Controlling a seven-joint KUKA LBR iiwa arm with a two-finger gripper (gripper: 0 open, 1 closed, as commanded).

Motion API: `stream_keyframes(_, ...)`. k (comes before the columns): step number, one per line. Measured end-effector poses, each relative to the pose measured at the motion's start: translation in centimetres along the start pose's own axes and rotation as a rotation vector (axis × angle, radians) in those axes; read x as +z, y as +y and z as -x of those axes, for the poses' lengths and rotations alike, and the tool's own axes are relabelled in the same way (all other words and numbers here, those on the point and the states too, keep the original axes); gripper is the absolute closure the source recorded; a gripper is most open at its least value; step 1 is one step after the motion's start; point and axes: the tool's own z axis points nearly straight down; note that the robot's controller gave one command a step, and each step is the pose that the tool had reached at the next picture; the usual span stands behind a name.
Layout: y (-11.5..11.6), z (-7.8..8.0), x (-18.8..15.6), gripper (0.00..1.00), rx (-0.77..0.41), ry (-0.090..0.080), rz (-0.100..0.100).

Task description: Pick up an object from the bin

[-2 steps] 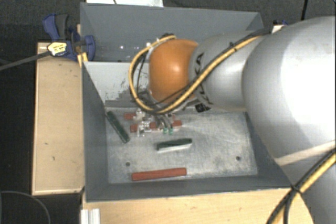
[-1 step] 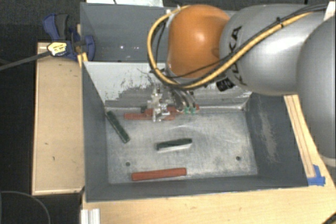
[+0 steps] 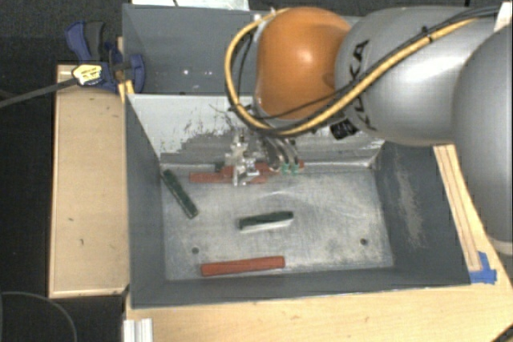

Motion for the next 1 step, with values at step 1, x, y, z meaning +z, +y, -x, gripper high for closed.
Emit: stream_keyframes(1, -0.77, -0.37, -6.05, 1.0, 0.001, 0.004, -0.001)
